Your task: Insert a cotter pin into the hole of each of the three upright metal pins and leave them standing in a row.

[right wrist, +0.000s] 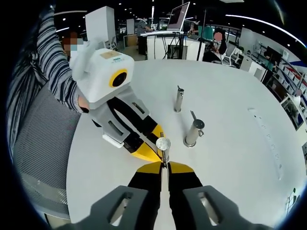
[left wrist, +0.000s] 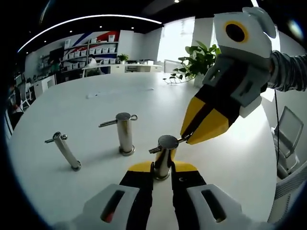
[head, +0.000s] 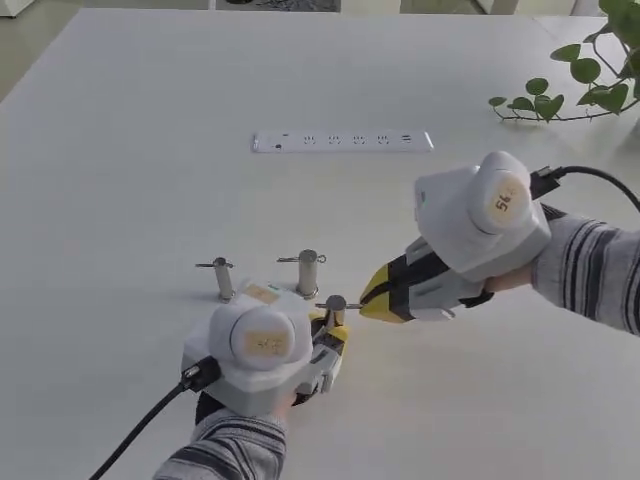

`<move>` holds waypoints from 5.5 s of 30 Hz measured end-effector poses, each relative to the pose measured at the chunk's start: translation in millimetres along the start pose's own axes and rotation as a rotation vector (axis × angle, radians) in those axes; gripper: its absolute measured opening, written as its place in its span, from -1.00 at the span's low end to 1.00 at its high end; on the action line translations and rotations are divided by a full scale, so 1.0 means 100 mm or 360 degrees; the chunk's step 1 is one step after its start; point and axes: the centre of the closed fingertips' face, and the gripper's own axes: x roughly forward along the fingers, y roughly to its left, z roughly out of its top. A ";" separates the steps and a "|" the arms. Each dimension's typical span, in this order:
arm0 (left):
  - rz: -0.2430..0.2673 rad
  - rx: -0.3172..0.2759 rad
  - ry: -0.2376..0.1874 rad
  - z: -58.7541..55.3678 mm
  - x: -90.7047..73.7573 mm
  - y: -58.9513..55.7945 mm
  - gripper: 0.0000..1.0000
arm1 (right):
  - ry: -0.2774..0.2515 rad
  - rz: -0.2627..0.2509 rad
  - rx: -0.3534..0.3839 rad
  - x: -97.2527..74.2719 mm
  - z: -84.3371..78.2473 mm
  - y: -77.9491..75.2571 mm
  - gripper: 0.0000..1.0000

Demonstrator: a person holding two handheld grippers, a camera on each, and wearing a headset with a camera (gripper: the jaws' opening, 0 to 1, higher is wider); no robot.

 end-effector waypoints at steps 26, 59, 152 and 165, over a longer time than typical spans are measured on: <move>0.0019 -0.0059 0.0000 -0.02 0.02 0.01 -0.78 | -0.0011 0.0019 -0.0099 0.10 0.08 0.00 -1.00; -0.0081 0.0099 0.0060 0.01 -0.25 0.02 -0.03 | -0.0082 -0.0004 0.0097 0.30 0.13 -0.02 -0.75; -0.0003 0.0114 -0.0025 0.14 -1.14 0.56 0.91 | 0.0010 -0.0047 0.0018 -0.07 -0.17 -0.69 -0.57; 0.0000 0.0062 -0.0078 0.25 -1.17 0.60 0.97 | -0.0199 -0.0205 0.0260 -0.23 -0.03 -0.56 0.04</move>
